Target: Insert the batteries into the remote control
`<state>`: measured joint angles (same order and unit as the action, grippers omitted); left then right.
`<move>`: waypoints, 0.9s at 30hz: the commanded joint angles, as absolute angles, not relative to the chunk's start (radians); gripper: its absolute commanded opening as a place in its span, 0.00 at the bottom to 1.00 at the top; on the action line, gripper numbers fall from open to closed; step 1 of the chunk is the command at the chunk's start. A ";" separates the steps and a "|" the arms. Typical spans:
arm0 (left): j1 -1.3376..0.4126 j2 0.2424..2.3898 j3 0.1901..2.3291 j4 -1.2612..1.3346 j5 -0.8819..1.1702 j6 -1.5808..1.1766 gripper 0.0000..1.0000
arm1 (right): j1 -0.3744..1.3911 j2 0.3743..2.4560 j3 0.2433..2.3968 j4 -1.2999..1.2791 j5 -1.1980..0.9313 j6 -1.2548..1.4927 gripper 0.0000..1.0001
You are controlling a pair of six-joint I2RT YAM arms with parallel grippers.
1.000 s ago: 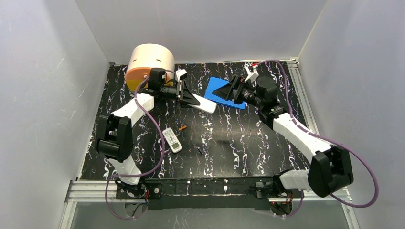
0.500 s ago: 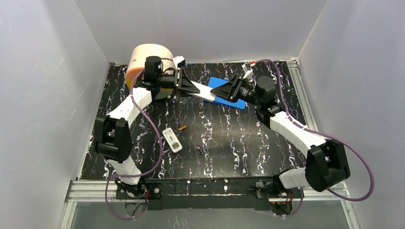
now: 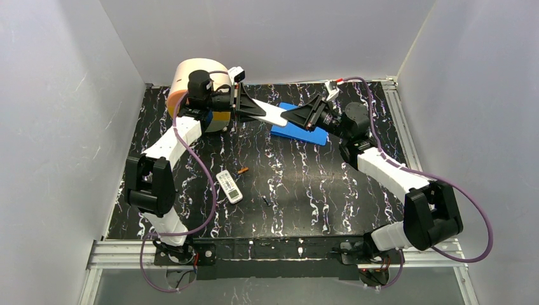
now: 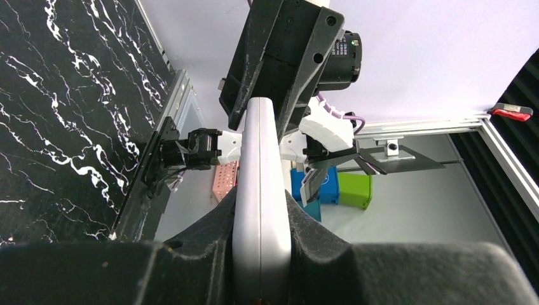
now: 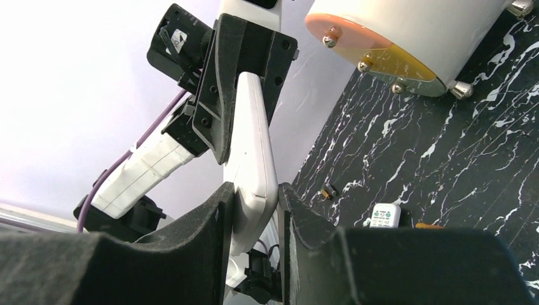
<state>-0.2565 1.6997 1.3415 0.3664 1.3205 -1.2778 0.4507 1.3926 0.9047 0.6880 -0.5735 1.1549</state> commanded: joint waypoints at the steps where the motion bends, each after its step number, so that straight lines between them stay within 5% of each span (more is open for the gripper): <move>1: -0.262 1.636 1.365 0.452 1.338 -1.340 0.00 | 0.455 1.407 0.920 0.734 -0.634 1.158 0.25; 15: -0.426 1.651 1.376 0.466 1.247 -1.350 0.00 | 0.524 1.530 1.050 0.700 -0.605 1.142 0.20; 27: -0.353 1.640 1.367 0.467 1.242 -1.321 0.00 | 0.496 1.509 1.097 0.658 -0.611 1.149 0.20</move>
<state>-0.3019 1.6997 1.3426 0.4221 1.2194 -1.3247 0.4416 1.5223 1.0538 0.6979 -0.5148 1.1748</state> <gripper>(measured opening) 0.206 0.368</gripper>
